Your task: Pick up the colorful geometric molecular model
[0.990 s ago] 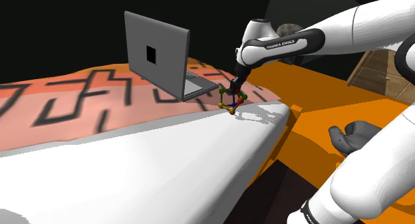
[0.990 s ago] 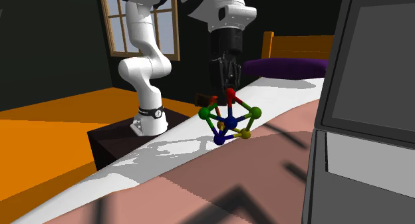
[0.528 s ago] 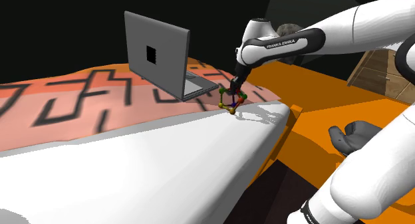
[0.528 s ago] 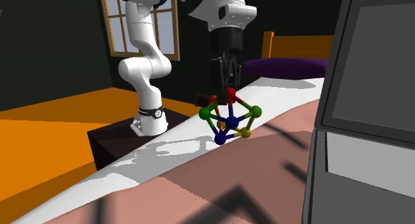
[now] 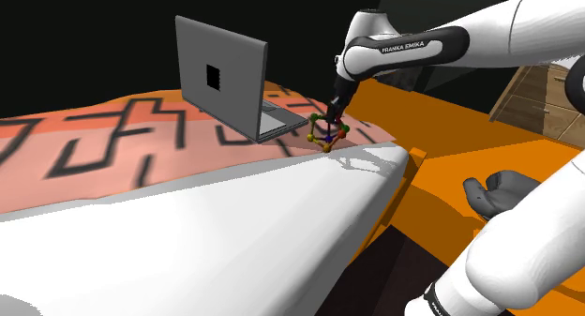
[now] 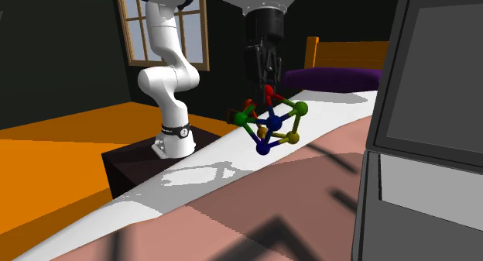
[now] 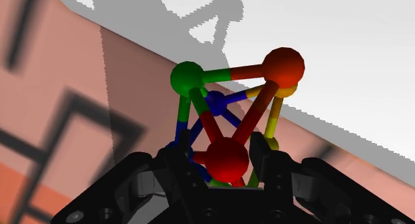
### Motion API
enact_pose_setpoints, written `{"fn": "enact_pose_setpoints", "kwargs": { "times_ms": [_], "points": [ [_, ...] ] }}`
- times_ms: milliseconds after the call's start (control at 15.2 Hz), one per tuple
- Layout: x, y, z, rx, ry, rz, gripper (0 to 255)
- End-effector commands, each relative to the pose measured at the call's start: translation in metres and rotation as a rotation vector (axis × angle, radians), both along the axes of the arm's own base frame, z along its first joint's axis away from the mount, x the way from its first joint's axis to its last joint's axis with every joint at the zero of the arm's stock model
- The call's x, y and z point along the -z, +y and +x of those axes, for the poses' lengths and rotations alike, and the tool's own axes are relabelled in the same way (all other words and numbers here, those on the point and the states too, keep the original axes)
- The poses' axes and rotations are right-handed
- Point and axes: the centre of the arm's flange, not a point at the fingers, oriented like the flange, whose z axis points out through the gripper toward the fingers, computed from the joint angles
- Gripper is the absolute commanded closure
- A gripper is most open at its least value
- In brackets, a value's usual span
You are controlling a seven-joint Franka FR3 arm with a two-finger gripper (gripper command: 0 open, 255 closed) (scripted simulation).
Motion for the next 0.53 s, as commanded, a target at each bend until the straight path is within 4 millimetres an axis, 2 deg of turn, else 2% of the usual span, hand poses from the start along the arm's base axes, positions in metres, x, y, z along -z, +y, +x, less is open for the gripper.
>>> {"fn": "enact_pose_setpoints", "kwargs": {
  "times_ms": [0, 330, 462],
  "points": [
    [-0.011, -0.001, 0.0, 0.0, 0.0, 0.0, 255],
    [-0.037, -0.001, 0.0, 0.0, 0.0, 0.0, 255],
    [-0.038, -0.001, 0.0, 0.0, 0.0, 0.0, 255]
  ]
}}
